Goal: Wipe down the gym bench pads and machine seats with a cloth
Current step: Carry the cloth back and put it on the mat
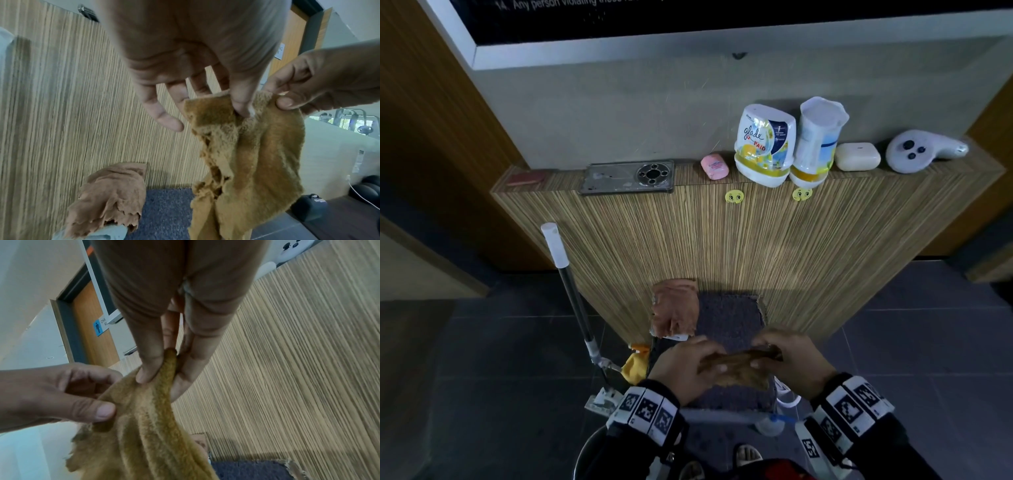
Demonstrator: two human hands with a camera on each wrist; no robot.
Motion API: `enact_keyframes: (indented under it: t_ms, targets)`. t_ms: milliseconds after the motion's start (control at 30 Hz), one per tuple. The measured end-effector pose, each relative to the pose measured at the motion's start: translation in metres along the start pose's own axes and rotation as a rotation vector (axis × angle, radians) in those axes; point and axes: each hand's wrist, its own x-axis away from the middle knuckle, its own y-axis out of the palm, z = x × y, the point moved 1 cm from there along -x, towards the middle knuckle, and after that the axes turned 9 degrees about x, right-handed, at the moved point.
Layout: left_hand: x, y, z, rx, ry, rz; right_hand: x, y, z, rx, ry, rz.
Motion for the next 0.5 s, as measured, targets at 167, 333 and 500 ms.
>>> enact_keyframes:
  t_ms: [167, 333, 500]
  targets:
    - [0.0034, 0.0026, 0.0001, -0.068, 0.000, 0.082, 0.0015, 0.0019, -0.0013, 0.015, -0.002, 0.002]
    - [0.0083, 0.0007, 0.0014, -0.011, -0.010, 0.082, 0.0058, 0.0021, -0.0003, -0.030, -0.013, 0.003]
    - [0.0090, 0.0017, 0.0003, -0.051, 0.019, 0.030, 0.0095, 0.0028, 0.0015, -0.046, -0.026, 0.017]
